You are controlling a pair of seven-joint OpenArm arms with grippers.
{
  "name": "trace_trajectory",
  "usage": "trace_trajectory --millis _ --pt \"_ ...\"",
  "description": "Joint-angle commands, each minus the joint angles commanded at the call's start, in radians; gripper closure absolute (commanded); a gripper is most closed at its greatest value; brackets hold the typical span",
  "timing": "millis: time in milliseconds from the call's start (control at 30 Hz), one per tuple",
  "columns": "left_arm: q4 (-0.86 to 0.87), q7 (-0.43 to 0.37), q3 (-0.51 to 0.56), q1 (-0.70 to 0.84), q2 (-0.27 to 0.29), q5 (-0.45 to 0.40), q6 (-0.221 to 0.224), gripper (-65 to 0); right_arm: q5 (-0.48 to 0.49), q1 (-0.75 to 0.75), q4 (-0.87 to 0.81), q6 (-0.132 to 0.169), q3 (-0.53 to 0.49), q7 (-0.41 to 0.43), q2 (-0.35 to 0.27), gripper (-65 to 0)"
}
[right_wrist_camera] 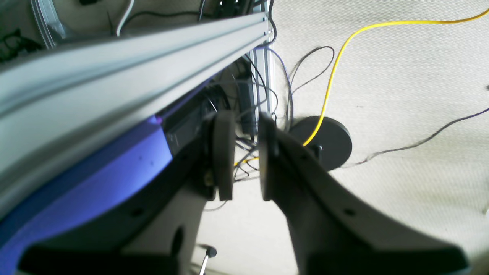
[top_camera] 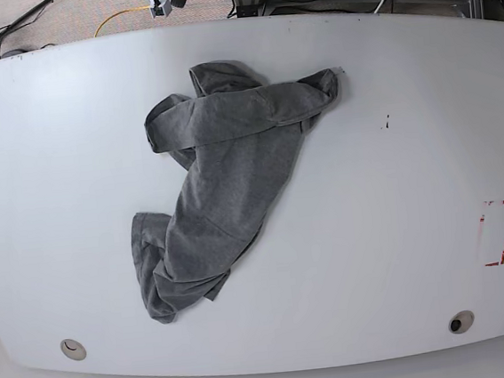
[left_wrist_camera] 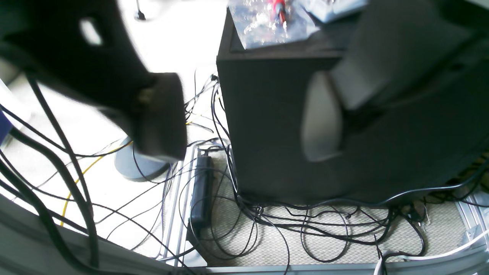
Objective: Fold the T-shirt properly
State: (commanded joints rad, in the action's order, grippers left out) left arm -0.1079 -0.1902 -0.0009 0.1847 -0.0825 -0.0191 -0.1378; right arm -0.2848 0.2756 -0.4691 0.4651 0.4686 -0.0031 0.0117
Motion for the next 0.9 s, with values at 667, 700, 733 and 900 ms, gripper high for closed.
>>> trace_trajectory --millis 667,700,733,900 --pt "-0.092 -0.002 0.006 0.000 -0.009 -0.005 0.011 -45.3 0.006 0.003 -0.093 0.007 -0.001 0.007 0.012 -10.1" --pt "-0.092 -0.002 0.006 -0.001 -0.009 -0.005 0.011 -45.3 0.006 0.001 -0.093 0.007 -0.001 0.007 0.012 -10.1" --pt "-0.092 -0.002 0.006 -0.001 -0.009 -0.005 0.011 -45.3 0.006 0.000 -0.093 0.007 -0.001 0.007 0.012 -10.1" --pt "-0.100 -0.004 0.006 0.002 -0.010 -0.005 0.011 -45.3 0.008 0.000 -0.099 0.007 -0.001 0.007 0.011 -10.1"
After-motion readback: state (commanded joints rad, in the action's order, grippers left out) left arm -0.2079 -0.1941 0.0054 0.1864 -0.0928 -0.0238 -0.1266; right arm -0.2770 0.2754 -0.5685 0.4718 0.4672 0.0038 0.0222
